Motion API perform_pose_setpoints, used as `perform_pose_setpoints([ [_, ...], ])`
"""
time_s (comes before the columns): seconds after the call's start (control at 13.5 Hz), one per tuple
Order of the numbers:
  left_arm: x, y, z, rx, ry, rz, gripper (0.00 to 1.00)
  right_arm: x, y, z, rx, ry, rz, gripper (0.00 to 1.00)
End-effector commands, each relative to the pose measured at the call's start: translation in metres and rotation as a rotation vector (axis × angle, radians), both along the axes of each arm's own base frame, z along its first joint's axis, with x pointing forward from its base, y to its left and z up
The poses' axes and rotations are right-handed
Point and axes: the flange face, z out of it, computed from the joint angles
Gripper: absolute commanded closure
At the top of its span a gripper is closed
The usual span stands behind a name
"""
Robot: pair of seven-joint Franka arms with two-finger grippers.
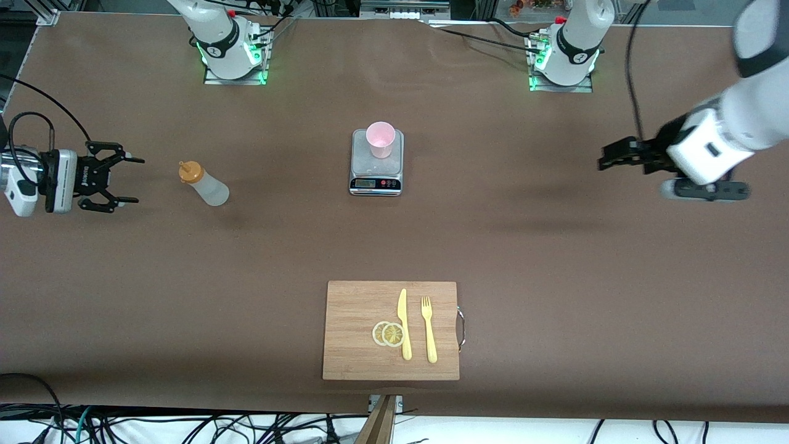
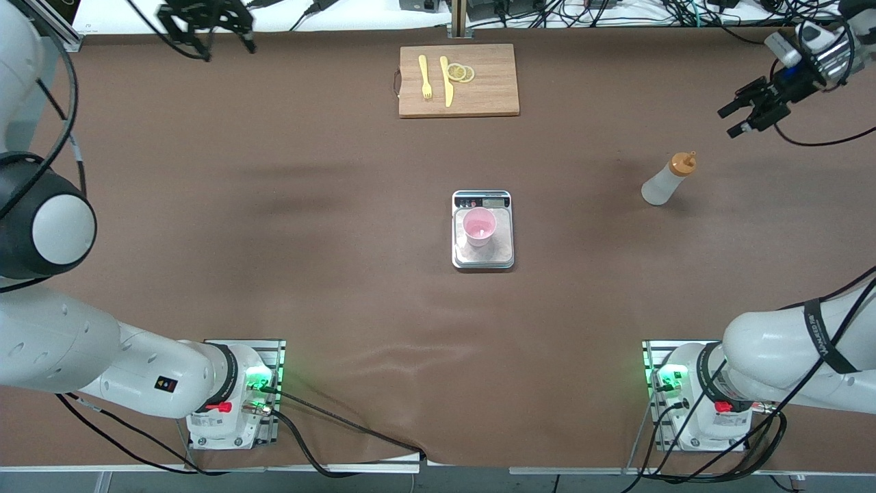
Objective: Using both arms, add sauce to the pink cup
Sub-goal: 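Grasp the orange-capped sauce bottle with the right gripper and lift it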
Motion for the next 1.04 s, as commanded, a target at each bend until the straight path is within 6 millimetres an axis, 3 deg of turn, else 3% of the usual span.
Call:
perform_pose_setpoints([
  [0.0,-0.007,0.006,0.020,0.081,0.005,-0.037,0.00,-0.010,-0.011,-0.052,0.162,-0.093,0.070,0.00],
  [0.22,-0.009,0.033,0.018,0.099,0.022,-0.103,0.00,-0.025,-0.016,-0.117,0.344,-0.176,0.124,0.00],
  [0.67,-0.012,0.024,0.014,0.146,0.050,-0.151,0.00,-0.054,-0.001,-0.204,0.611,-0.242,0.094,0.00],
  [0.96,-0.010,0.021,0.012,0.145,0.050,-0.156,0.00,-0.054,0.020,-0.213,0.668,-0.233,0.134,0.00],
])
